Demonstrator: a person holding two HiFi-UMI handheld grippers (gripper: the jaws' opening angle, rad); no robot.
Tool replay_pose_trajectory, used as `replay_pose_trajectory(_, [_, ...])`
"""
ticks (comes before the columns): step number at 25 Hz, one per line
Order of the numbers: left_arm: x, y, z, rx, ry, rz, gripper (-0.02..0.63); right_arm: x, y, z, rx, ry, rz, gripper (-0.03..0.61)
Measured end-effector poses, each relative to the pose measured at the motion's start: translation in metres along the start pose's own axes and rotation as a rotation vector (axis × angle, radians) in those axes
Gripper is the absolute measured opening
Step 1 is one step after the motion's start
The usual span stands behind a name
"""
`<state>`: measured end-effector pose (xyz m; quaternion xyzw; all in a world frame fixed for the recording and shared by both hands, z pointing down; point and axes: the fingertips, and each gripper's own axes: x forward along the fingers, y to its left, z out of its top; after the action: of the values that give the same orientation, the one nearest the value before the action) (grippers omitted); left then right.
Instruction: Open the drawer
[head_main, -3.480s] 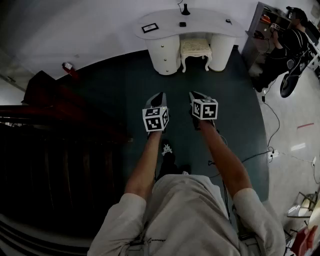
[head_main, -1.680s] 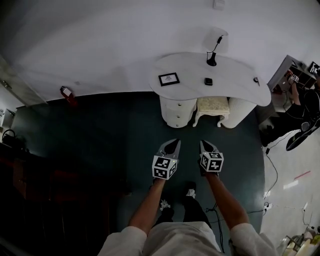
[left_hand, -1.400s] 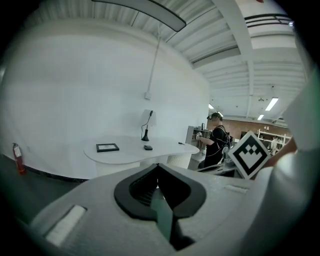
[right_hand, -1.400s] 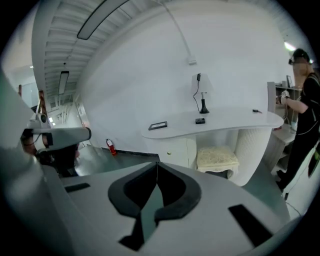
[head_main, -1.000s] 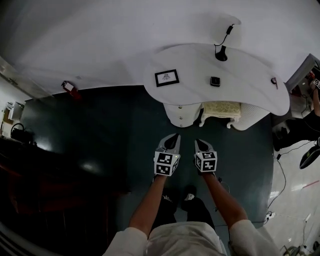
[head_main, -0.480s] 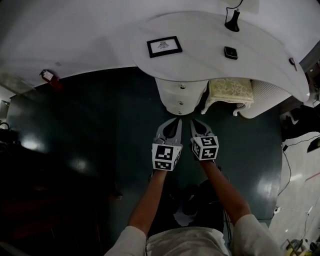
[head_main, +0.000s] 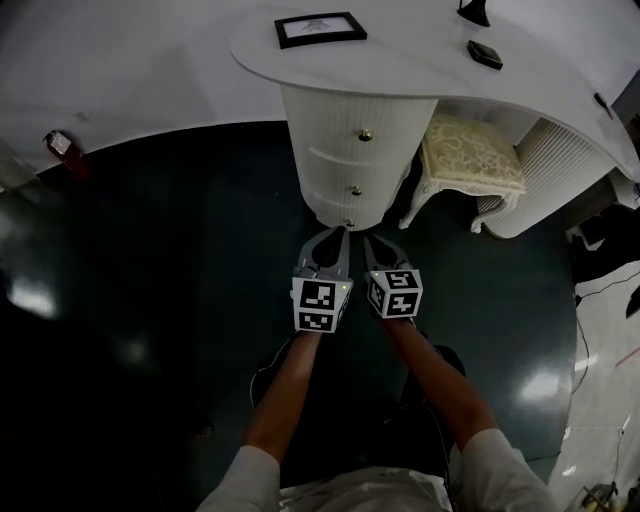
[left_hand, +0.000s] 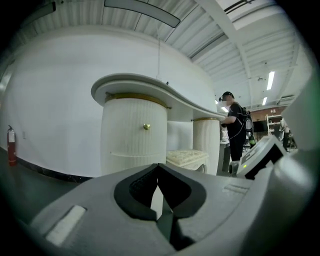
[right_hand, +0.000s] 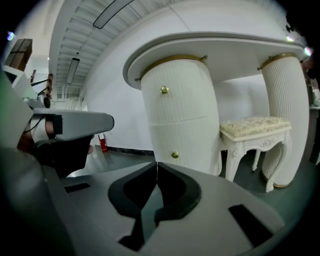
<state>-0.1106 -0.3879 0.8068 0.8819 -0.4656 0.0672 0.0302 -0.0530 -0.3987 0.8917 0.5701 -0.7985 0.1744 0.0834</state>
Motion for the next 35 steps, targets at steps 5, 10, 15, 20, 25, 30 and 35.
replay_pose_trajectory(5, [0.013, -0.002, -0.059, 0.019, -0.032, -0.033, 0.009, 0.029, 0.000, -0.056, -0.128, -0.008, 0.027, 0.017])
replay_pose_trajectory(10, [0.018, 0.011, -0.109, -0.015, -0.006, -0.024, 0.009, 0.055, -0.003, -0.099, -0.057, 0.058, -0.013, 0.017])
replay_pose_trajectory(15, [0.031, 0.026, -0.124, -0.031, -0.022, -0.029, 0.009, 0.085, -0.011, -0.112, -0.029, 0.086, -0.074, 0.017])
replay_pose_trajectory(20, [0.047, 0.037, -0.133, -0.140, -0.064, -0.024, 0.009, 0.103, -0.019, -0.118, 0.043, 0.035, -0.119, 0.017])
replay_pose_trajectory(25, [0.048, 0.037, -0.137, -0.159, -0.068, -0.021, 0.009, 0.112, -0.027, -0.143, 0.102, 0.035, -0.121, 0.017])
replay_pose_trajectory(30, [0.050, 0.023, -0.138, -0.117, -0.077, -0.055, 0.009, 0.124, -0.050, -0.156, -0.009, 0.067, -0.103, 0.017])
replay_pose_trajectory(35, [0.061, 0.033, -0.172, -0.069, 0.006, -0.017, 0.009, 0.154, -0.056, -0.156, -0.108, 0.068, -0.104, 0.017])
